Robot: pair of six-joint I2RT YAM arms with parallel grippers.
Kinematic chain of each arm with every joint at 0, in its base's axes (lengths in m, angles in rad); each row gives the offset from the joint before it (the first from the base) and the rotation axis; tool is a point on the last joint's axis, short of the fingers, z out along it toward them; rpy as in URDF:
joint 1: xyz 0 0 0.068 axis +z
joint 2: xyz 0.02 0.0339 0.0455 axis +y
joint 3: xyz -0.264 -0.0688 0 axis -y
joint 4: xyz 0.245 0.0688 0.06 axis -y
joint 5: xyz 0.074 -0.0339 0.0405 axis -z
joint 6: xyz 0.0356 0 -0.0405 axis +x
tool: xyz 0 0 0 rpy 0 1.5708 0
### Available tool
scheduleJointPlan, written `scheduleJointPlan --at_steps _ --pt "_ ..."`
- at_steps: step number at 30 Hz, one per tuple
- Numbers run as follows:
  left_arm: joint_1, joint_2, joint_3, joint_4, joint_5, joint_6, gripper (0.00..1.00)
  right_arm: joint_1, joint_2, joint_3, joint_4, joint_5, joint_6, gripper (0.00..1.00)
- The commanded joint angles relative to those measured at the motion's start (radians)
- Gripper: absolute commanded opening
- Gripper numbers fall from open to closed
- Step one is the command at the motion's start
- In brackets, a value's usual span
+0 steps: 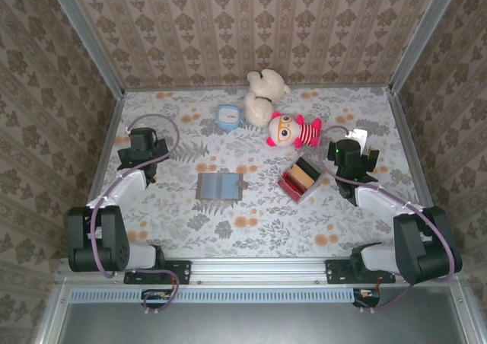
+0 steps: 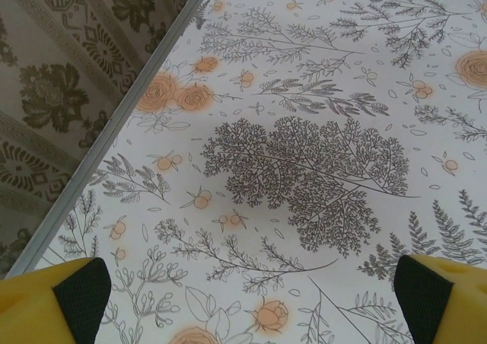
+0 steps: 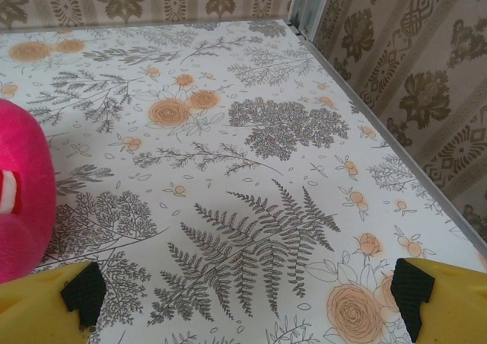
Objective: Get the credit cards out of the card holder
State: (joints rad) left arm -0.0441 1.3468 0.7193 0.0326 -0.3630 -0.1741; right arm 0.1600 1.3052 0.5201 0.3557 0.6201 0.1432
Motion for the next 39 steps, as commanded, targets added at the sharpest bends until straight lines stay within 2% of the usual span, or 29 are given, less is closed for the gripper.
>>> scheduleJointPlan --at_steps 1,3,10,14,19,23,28,32,39 --pt "0.024 -0.017 -0.061 0.139 0.033 0.066 1.0 -0.02 0.046 -0.03 0.152 -0.041 -0.036 1.0" --pt "0.041 -0.018 -0.109 0.22 0.114 0.099 1.0 -0.026 0.068 -0.043 0.198 -0.062 -0.057 1.0" --pt "0.087 0.016 -0.251 0.526 0.273 0.123 1.0 -0.074 0.078 -0.056 0.262 -0.191 -0.08 1.0" --pt "0.099 0.066 -0.314 0.705 0.302 0.112 1.0 -0.103 0.092 -0.115 0.41 -0.313 -0.068 1.0" --pt "0.095 0.078 -0.329 0.746 0.327 0.13 1.0 -0.105 0.171 -0.144 0.519 -0.402 -0.102 1.0" --pt "0.081 0.104 -0.392 0.888 0.341 0.151 1.0 -0.104 0.215 -0.169 0.602 -0.418 -0.109 1.0" --pt "0.057 0.19 -0.369 0.929 0.315 0.175 1.0 -0.104 0.223 -0.158 0.585 -0.402 -0.102 1.0" --pt "0.007 0.19 -0.333 0.857 0.205 0.198 1.0 -0.106 0.229 -0.129 0.535 -0.4 -0.099 1.0" --pt "0.005 0.19 -0.333 0.857 0.196 0.199 1.0 -0.108 0.226 -0.129 0.532 -0.404 -0.097 1.0"
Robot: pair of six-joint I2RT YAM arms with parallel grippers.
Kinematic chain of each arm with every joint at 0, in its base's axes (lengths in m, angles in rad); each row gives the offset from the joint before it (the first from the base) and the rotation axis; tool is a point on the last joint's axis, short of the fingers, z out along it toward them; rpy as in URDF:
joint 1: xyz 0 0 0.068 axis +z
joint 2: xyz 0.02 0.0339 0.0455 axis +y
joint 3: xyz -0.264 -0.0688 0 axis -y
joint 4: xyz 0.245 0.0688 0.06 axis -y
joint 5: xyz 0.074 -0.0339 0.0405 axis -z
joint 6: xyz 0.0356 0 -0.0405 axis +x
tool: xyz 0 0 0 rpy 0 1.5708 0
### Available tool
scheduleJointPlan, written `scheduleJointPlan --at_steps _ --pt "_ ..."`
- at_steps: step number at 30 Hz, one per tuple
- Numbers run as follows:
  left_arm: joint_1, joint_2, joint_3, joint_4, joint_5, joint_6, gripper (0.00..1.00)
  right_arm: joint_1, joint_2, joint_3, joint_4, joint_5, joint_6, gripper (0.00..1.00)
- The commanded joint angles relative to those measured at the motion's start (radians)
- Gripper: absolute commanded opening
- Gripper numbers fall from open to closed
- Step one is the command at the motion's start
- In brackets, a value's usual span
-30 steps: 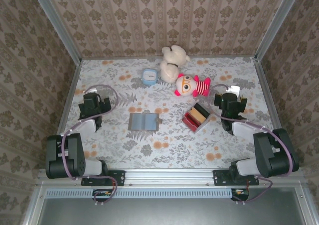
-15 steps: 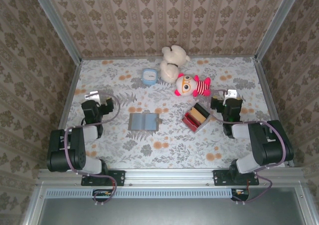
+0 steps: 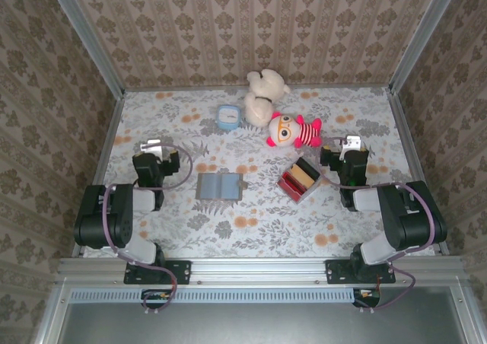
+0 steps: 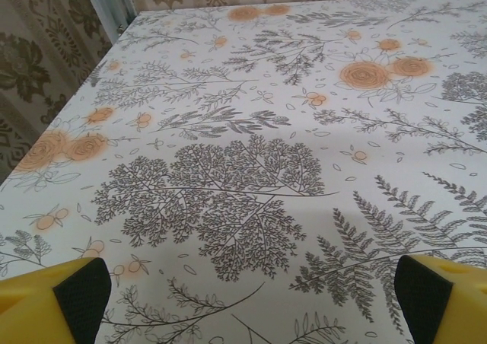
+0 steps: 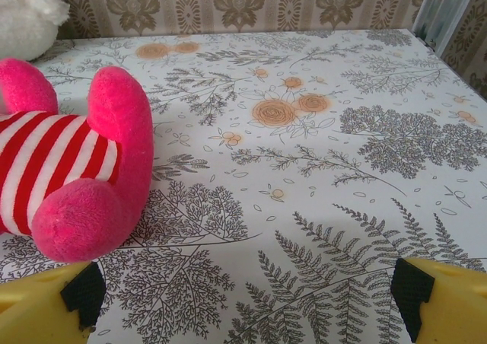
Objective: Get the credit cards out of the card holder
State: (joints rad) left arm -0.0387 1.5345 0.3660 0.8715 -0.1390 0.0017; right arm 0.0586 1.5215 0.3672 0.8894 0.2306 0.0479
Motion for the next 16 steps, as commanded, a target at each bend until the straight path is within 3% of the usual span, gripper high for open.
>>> scheduleJointPlan --at_steps 1,9,12,16 --pt "-0.002 0.001 0.021 0.018 -0.028 0.023 1.0 -0.006 0.011 0.024 -0.001 -0.014 -0.002 1.0" --pt "-0.011 0.004 0.024 0.017 -0.034 0.031 1.0 -0.011 0.011 0.027 -0.006 -0.024 0.0 1.0" --pt "-0.002 0.003 0.037 -0.012 0.083 0.063 1.0 -0.011 0.011 0.027 -0.007 -0.026 0.001 1.0" --pt "0.002 0.003 0.037 -0.013 0.09 0.06 1.0 -0.013 0.01 0.026 -0.006 -0.027 0.001 1.0"
